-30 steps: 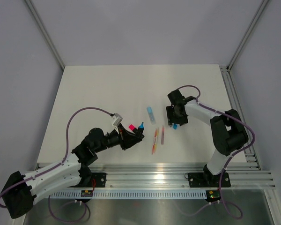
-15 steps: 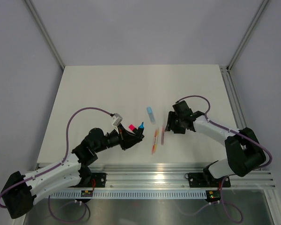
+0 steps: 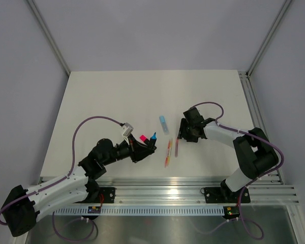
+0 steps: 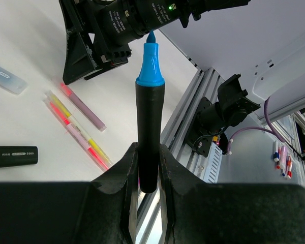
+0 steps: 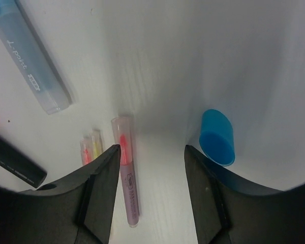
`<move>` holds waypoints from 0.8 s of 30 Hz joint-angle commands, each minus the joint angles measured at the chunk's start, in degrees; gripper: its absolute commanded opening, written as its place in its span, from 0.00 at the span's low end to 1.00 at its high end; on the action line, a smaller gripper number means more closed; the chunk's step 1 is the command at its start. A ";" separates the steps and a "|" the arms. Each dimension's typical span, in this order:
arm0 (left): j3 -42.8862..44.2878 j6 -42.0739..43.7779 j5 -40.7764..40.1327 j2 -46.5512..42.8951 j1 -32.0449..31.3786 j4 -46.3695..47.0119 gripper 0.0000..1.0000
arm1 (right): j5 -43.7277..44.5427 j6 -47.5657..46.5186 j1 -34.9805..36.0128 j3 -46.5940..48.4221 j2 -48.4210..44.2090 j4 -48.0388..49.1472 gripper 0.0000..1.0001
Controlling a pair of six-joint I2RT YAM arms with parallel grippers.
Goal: Insert the pens into the pen caps
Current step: Insert the pen cap onto the pen.
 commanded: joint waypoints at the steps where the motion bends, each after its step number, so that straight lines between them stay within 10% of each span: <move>1: -0.07 0.14 0.64 0.39 -0.07 4.98 0.00 | 4.17 -0.13 0.30 0.95 -0.06 -1.14 0.60; 24: -0.07 -0.12 1.08 1.27 -0.07 5.59 0.00 | 10.85 -1.18 -0.67 3.67 -0.06 -8.61 0.60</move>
